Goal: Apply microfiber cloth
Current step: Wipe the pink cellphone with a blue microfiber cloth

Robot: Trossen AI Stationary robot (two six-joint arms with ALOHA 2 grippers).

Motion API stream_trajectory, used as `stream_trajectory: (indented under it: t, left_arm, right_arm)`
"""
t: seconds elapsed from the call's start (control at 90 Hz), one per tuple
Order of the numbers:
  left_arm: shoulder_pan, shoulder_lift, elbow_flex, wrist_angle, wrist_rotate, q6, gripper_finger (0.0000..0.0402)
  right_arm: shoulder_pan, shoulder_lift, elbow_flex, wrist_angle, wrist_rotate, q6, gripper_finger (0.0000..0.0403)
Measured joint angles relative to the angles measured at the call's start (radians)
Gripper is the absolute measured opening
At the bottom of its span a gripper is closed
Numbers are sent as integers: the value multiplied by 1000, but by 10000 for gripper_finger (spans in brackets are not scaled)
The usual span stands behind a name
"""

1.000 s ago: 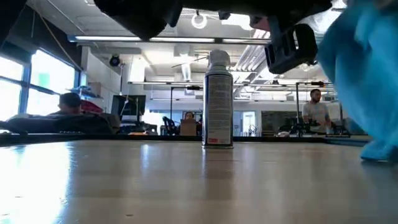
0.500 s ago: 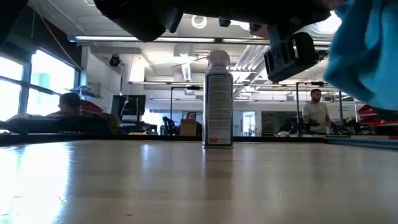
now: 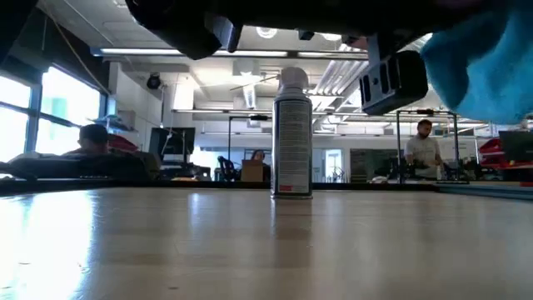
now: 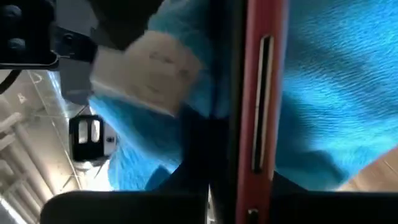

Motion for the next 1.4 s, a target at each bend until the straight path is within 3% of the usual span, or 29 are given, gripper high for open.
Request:
stream_trajectory:
  t: [0.278,0.411,0.778,0.9,1.122,1.4]
  left_arm:
    - [0,4,-2,-8,8,3,12]
    - [-7,6,-3,13,-22,18,12]
    - [-18,6,-3,73,-96,68,12]
    - [-13,6,-3,73,-82,89,12]
    - [-16,6,-3,76,-80,95,12]
    - [-47,-3,3,36,-13,4,12]
  right_arm:
    - [-62,149,3,176,-40,-10,0]
    - [-64,164,4,166,-36,29,0]
    - [3,96,3,33,35,234,0]
    - [38,93,3,-4,42,296,0]
    - [93,79,2,-71,153,379,0]
    - [112,-67,-4,-231,233,405,0]
